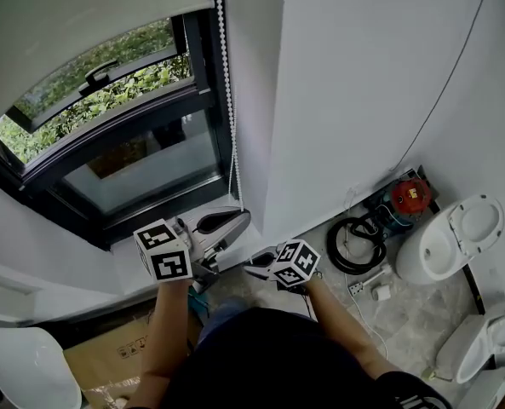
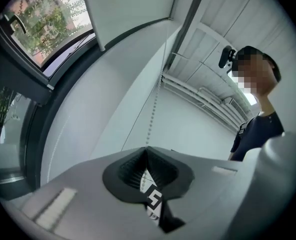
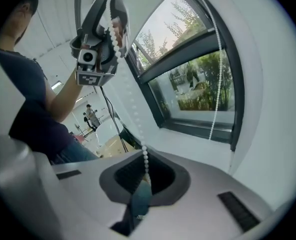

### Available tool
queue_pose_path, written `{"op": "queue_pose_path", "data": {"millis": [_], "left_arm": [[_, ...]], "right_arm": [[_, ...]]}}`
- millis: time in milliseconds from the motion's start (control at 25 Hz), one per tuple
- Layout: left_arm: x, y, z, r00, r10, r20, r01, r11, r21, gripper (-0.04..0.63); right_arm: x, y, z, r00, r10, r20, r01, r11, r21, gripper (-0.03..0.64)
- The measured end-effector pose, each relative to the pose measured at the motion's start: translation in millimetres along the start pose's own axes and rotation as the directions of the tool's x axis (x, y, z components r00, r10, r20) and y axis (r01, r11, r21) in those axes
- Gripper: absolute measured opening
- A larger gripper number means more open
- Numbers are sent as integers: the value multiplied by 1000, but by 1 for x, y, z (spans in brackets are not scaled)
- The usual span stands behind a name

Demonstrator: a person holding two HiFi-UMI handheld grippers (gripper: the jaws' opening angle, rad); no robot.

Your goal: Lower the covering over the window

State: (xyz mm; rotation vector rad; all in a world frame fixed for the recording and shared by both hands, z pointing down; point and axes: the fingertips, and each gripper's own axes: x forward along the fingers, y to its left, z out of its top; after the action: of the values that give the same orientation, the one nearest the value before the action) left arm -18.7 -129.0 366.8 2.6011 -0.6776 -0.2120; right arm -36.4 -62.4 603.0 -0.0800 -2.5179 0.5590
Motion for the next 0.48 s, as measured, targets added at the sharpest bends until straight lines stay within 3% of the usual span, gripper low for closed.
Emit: {"op": "queue_pose_path", "data": {"millis": [160,360,480], "left_arm": [[1,3,-21,999,-2,-43,0,999,-34,12],[-5,13,-49,999,-17,-45,11,991,-130,12],[-4,19,-66,997,-27,-73,16,990,-137,12]], "right_arm": [[6,-3,-6,1000,2,-10,-2,1000,22,14],[11,-8,-4,1000,4,-11,-3,999,34,14],[12,-14,2,1000,-2,3,2,999,45,14]]}}
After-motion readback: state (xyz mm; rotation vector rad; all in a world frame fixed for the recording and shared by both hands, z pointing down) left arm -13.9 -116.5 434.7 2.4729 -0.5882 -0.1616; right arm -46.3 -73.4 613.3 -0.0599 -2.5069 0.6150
